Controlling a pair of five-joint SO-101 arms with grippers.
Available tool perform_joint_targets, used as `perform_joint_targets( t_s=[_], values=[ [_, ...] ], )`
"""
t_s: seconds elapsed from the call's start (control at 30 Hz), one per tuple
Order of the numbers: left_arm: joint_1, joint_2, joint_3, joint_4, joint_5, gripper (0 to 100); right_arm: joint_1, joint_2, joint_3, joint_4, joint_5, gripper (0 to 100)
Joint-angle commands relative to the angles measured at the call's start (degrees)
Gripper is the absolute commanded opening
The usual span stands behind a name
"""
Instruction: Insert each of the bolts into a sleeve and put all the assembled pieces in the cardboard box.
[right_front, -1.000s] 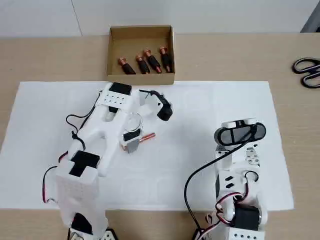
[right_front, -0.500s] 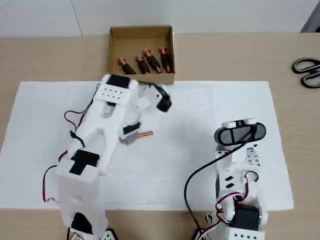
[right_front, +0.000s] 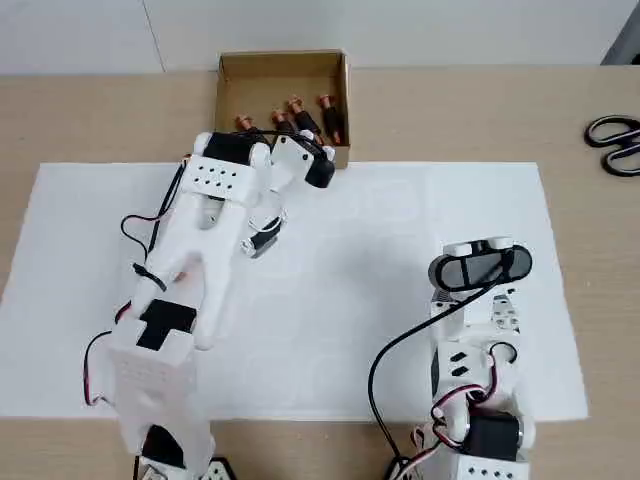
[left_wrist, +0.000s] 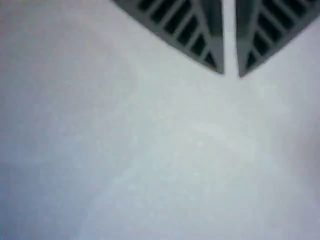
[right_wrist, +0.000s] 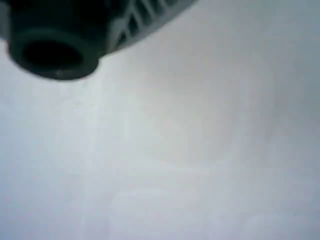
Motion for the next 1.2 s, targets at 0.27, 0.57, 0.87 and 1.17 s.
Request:
perform_joint_targets(
  t_s=[0.27, 0.57, 0.87, 1.17],
  values=[
    [-0.62, -0.88, -3.12, 0.97, 0.35, 1, 0.22, -0.92, -0.79, -1.36, -0.53, 0.5],
    [-2.9, -0.88, -3.56, 1.05, 7.56, 1, 0.22, -0.92, -0.7, -1.45, -0.53, 0.5],
    [-14.77, -0.44, -4.79, 1.05, 5.8, 2, 0.22, -0.92, -0.53, -1.45, -0.53, 0.5],
    [-19.25, -0.18, -5.14, -0.97, 1.67, 17, 0.22, -0.92, -0.44, -1.45, -0.53, 0.5]
  ],
)
